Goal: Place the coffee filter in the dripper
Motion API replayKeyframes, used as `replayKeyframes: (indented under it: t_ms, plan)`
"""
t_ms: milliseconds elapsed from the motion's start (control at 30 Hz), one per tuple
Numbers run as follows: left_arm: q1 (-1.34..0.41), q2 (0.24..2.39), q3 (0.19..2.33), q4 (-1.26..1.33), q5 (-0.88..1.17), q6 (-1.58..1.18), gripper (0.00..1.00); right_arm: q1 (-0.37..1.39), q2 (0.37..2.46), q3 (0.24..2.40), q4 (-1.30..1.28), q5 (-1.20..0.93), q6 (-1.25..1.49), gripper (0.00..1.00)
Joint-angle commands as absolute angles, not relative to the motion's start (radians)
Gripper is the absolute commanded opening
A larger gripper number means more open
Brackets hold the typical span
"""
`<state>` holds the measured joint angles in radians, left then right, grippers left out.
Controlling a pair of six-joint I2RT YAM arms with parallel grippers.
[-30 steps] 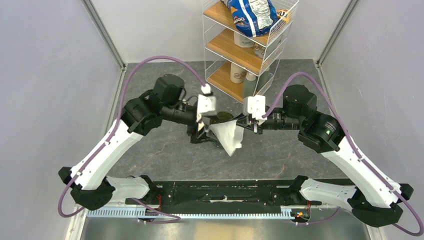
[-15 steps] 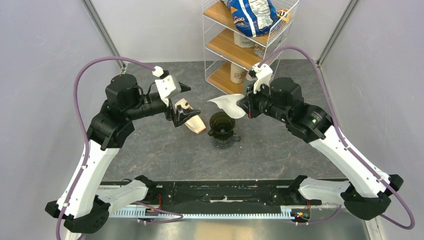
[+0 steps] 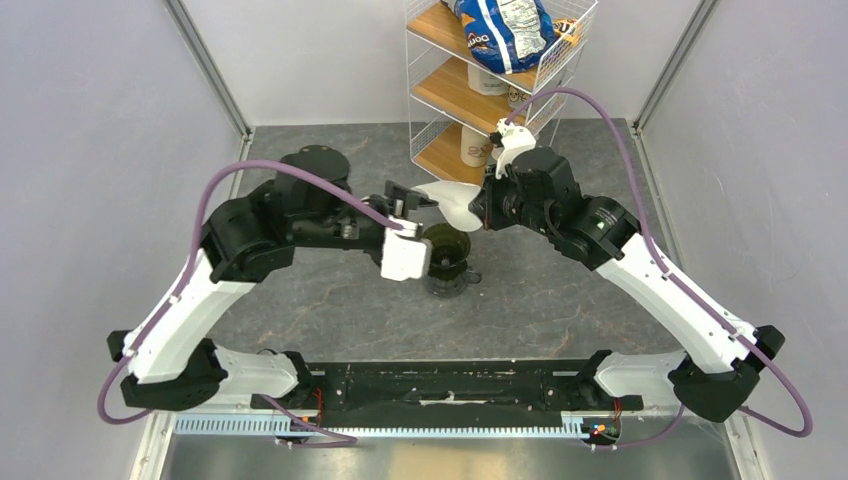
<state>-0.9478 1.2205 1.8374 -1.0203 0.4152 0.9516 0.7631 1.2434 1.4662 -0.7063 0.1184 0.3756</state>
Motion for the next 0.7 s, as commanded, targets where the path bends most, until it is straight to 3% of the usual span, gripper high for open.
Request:
replayKeyframes:
  t_ms: [0, 467, 567, 667]
  plan:
    - [-1.015, 1.299, 1.903, -1.126, 0.243, 1.137, 0.7, 0.775, 1.235, 1.509, -0.696, 0.104, 0.395, 0.0]
    - [-1.043, 1.367, 1.82, -1.107, 0.081, 1.212, 0.62, 0.795, 1.2, 1.502, -0.698, 0.039, 0.356, 0.0]
    - [-1.049, 1.377, 1.801, -1.108, 0.046, 1.213, 0.55, 0.795, 1.198, 1.5, -0.695, 0.027, 0.375, 0.0]
    - [-1.05, 1.377, 1.785, -1.108, 0.054, 1.21, 0.42, 0.795, 1.2, 1.503, -0.69, 0.029, 0.394, 0.0]
